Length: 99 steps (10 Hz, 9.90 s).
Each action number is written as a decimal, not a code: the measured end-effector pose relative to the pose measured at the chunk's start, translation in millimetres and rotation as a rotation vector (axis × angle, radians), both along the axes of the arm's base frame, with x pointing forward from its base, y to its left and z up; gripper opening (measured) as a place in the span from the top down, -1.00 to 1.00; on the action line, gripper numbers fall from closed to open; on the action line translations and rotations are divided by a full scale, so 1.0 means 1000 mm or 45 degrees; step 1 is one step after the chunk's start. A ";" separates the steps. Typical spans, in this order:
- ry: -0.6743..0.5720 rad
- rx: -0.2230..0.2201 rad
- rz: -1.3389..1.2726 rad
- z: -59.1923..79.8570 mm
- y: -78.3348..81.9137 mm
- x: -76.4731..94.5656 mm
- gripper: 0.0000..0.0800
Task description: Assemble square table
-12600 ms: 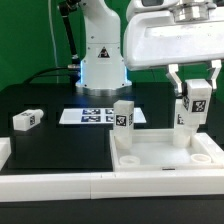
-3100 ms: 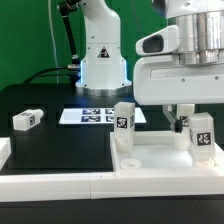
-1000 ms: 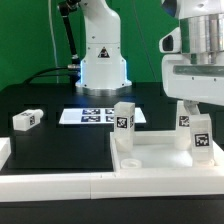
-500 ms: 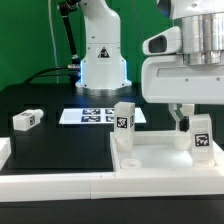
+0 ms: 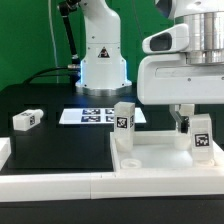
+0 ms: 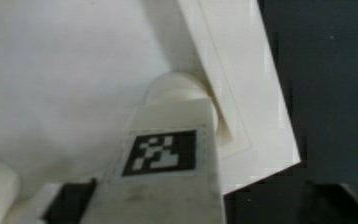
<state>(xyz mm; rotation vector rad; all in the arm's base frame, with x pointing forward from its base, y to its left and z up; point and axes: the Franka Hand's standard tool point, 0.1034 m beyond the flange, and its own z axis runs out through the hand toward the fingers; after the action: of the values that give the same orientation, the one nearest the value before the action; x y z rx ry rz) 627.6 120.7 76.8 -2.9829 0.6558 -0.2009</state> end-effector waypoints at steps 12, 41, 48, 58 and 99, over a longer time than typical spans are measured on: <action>0.025 0.299 -1.323 -0.003 0.009 -0.007 0.27; 0.129 0.232 -1.492 -0.005 -0.010 -0.004 -0.25; 0.043 0.053 -0.605 -0.009 0.003 -0.006 -0.62; 0.055 0.047 -0.637 -0.007 -0.004 0.000 0.29; 0.192 0.353 -2.032 -0.010 0.002 0.002 -0.20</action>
Offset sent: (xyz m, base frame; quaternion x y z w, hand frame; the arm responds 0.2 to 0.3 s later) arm 0.0000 0.0000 0.0000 0.0000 0.0000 0.1938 0.9810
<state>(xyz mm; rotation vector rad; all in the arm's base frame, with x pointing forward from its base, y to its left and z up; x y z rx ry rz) 630.0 122.6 67.2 -1.5361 2.5376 0.0548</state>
